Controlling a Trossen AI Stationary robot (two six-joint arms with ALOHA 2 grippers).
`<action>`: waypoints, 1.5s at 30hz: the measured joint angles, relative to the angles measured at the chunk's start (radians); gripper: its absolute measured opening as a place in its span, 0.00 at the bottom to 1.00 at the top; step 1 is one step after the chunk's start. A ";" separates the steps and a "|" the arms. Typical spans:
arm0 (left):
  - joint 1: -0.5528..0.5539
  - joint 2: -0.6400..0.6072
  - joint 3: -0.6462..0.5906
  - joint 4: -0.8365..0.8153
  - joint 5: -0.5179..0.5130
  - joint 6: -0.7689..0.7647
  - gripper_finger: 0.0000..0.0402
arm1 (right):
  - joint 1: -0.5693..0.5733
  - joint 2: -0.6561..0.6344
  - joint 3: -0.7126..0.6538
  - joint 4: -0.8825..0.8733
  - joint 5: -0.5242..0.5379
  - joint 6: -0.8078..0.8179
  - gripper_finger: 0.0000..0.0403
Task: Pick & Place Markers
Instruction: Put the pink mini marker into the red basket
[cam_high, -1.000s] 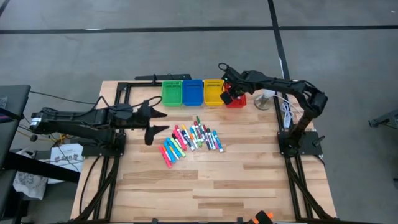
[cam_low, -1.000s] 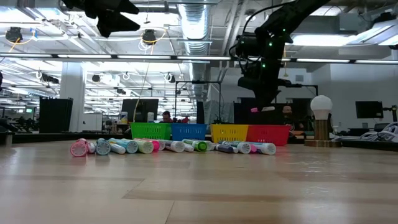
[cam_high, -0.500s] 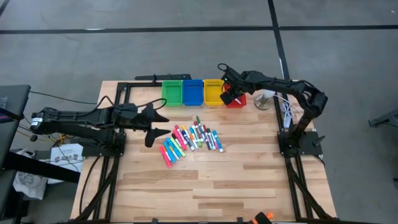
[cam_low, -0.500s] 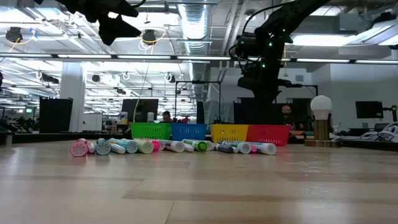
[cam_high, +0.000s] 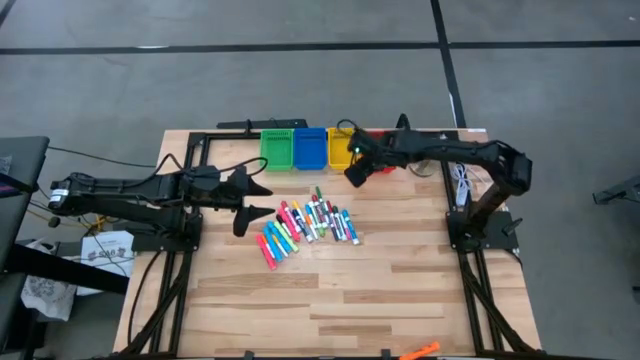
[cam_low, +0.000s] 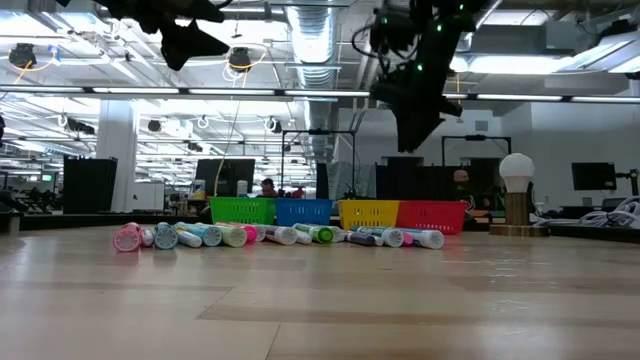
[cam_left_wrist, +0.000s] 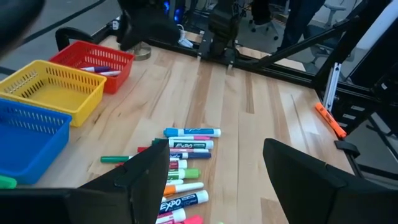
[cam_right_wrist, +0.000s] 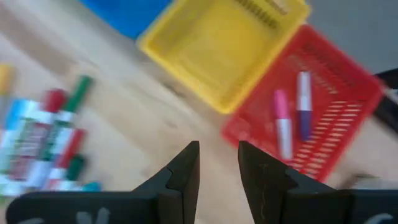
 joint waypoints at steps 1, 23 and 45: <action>0.000 0.000 0.000 0.004 0.000 0.000 0.65 | 0.026 -0.001 0.000 -0.001 -0.001 0.020 0.25; 0.000 0.000 0.000 0.036 0.000 0.000 0.65 | 0.355 -0.002 -0.001 0.106 0.105 0.229 0.25; 0.000 0.000 0.000 0.053 0.000 0.000 0.65 | 0.369 -0.002 -0.001 0.109 0.127 0.096 0.25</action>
